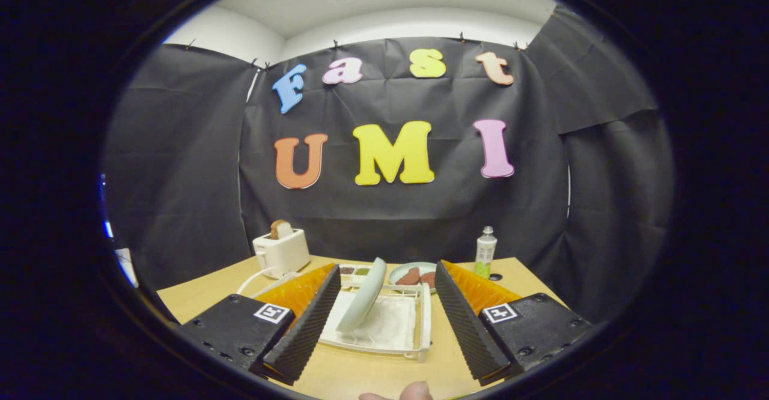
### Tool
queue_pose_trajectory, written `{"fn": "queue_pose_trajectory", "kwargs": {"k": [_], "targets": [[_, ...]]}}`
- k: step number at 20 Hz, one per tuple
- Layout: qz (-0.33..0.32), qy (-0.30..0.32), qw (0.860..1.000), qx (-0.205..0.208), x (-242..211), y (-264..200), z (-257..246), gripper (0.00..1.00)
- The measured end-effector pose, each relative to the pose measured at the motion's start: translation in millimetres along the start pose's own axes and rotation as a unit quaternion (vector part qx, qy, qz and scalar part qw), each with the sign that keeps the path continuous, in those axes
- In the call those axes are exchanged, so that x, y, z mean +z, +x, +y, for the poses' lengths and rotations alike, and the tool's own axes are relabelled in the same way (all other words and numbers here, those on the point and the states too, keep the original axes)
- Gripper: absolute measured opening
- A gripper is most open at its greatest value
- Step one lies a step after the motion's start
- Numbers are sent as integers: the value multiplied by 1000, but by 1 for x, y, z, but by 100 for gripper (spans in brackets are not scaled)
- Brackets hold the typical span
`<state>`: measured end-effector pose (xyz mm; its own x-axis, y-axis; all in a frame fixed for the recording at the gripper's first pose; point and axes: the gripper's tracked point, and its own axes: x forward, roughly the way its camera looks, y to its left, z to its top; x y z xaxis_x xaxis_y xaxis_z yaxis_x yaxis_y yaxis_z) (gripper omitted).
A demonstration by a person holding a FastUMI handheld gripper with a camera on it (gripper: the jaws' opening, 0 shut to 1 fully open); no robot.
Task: Take the plate from the dish rack, then take the spoon from the basket and place it into the plate.
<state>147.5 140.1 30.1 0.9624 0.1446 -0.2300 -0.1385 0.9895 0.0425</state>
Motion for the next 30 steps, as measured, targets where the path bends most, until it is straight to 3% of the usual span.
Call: {"fn": "queue_pose_trajectory", "kwargs": {"k": [5,9,16,22,26,30], "targets": [[106,0,994,-4,-7,61,12,100],[204,11,979,-17,-40,103,13,100],[238,36,969,-59,-46,140,1,96],[233,12,968,-89,-40,145,9,65],[233,-8,963,-136,-39,145,4,35],[226,-32,955,-189,-30,141,-10,23]]}}
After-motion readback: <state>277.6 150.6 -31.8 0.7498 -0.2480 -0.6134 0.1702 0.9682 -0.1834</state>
